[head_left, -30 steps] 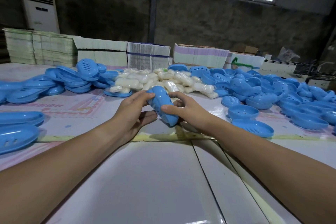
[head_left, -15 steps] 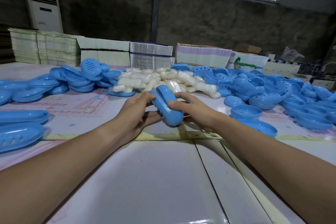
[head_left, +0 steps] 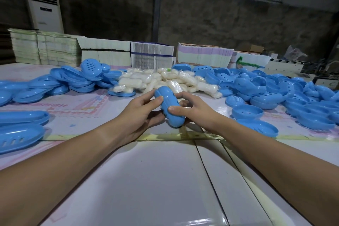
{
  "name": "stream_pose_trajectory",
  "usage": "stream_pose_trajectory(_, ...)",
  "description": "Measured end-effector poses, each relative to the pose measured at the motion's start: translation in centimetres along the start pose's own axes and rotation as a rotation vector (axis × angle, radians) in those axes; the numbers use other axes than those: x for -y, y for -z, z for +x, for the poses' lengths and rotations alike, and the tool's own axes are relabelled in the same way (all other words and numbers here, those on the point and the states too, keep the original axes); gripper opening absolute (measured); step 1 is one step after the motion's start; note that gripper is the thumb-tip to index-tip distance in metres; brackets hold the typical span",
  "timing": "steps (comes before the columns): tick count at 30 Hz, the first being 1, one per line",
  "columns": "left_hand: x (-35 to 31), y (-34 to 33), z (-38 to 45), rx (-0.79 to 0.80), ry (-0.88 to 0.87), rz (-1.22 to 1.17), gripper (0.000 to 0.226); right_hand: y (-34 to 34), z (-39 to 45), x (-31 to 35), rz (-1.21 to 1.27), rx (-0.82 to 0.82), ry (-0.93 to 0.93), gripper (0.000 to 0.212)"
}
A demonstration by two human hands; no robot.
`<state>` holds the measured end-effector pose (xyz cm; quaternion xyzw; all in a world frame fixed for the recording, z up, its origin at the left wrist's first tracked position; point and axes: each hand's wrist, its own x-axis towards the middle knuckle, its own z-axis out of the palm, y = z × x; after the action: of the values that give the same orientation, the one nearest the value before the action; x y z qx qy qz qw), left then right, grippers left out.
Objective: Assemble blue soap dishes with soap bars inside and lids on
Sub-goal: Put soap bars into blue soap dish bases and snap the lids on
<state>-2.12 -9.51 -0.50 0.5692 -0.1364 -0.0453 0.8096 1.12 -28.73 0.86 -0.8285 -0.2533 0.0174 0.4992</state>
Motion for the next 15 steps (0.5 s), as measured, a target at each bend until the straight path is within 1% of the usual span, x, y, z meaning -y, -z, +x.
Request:
stream_pose_trajectory(3,-0.02,-0.38,-0.09,0.019,-0.007,0.026,0.026,0.35,-0.17,-0.17,0.008,0.014,0.011,0.038)
stream_pose_trajectory(8,0.06,-0.83,-0.28,0.021,-0.029,0.053,0.024,0.41,-0.14,-0.29,0.044,0.052,0.018,0.039)
stream_pose_trajectory(12,0.03,-0.76,-0.45,0.062,-0.037,0.035,0.026,0.31,-0.27,-0.07,-0.024,-0.002,0.054,0.039)
stream_pose_trajectory(15,0.21,-0.79,-0.43,0.092,-0.039,0.017,0.027,0.52,-0.41,0.04,-0.069,0.027,0.056,0.047)
